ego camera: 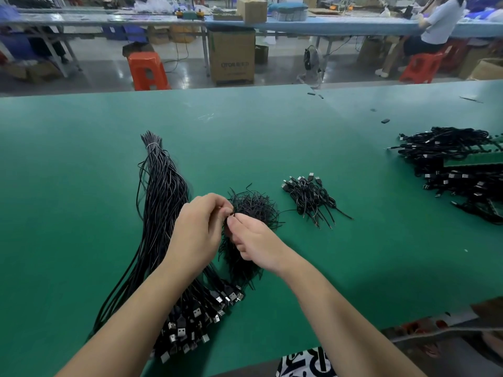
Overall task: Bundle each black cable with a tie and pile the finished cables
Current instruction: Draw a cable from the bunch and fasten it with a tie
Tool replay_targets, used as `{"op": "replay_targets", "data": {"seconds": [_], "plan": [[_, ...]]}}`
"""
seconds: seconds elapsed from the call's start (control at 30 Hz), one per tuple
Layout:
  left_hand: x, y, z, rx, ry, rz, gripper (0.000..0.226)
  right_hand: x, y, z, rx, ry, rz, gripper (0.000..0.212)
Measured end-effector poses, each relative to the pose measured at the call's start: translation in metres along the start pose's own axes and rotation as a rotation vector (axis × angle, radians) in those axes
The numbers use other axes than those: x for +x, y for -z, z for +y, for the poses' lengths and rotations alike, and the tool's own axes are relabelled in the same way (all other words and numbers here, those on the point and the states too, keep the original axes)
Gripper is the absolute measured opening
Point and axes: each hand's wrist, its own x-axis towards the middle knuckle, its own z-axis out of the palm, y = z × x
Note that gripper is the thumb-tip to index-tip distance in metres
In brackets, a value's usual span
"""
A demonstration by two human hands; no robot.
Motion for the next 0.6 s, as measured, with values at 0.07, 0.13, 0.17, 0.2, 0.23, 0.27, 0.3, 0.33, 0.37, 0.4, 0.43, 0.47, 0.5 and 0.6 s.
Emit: {"op": "replay_targets", "data": {"seconds": [0.07,0.13,0.17,0.2,0.23,0.27,0.3,0.33,0.37,0.4,0.43,0.47,0.5,0.6], "plan": [[-0.001,0.000,0.001,0.002,0.042,0.000,0.014,0.000,-0.001,0.002,-0.291,0.104,0.088,0.039],[-0.001,0.000,0.002,-0.034,0.109,-0.018,0.015,0.001,-0.002,0.004,-0.436,0.163,0.141,0.041],[0.000,0.000,0.001,-0.051,0.150,-0.042,0.015,0.001,-0.002,0.005,-0.468,0.179,0.160,0.041],[0.002,-0.001,0.000,-0.059,0.201,-0.083,0.015,0.002,-0.002,0.006,-0.506,0.185,0.173,0.040],[0.005,0.000,-0.003,-0.060,0.257,-0.138,0.016,0.002,-0.002,0.007,-0.561,0.184,0.175,0.039],[0.008,0.000,-0.006,-0.058,0.305,-0.199,0.018,0.002,-0.002,0.009,-0.638,0.186,0.168,0.037],[0.010,0.000,-0.010,-0.056,0.336,-0.255,0.018,0.002,-0.002,0.011,-0.737,0.196,0.154,0.034],[0.011,0.000,-0.012,-0.060,0.352,-0.297,0.019,0.002,-0.002,0.012,-0.846,0.217,0.144,0.030],[0.011,-0.001,-0.014,-0.066,0.357,-0.326,0.019,0.002,-0.001,0.014,-0.947,0.247,0.141,0.027],[0.011,-0.001,-0.015,-0.071,0.360,-0.345,0.018,0.002,0.000,0.015,-1.032,0.283,0.146,0.026],[0.012,-0.001,-0.015,-0.076,0.365,-0.353,0.018,0.002,0.002,0.016,-1.102,0.316,0.152,0.029],[0.012,-0.002,-0.016,-0.086,0.376,-0.348,0.015,0.002,0.003,0.017,-1.153,0.342,0.156,0.032],[0.013,-0.002,-0.017,-0.102,0.396,-0.332,0.012,0.002,0.004,0.018,-1.182,0.358,0.158,0.035],[0.016,0.000,-0.019,-0.124,0.435,-0.284,0.019,0.002,0.004,0.019,-1.209,0.369,0.171,0.038]]}}
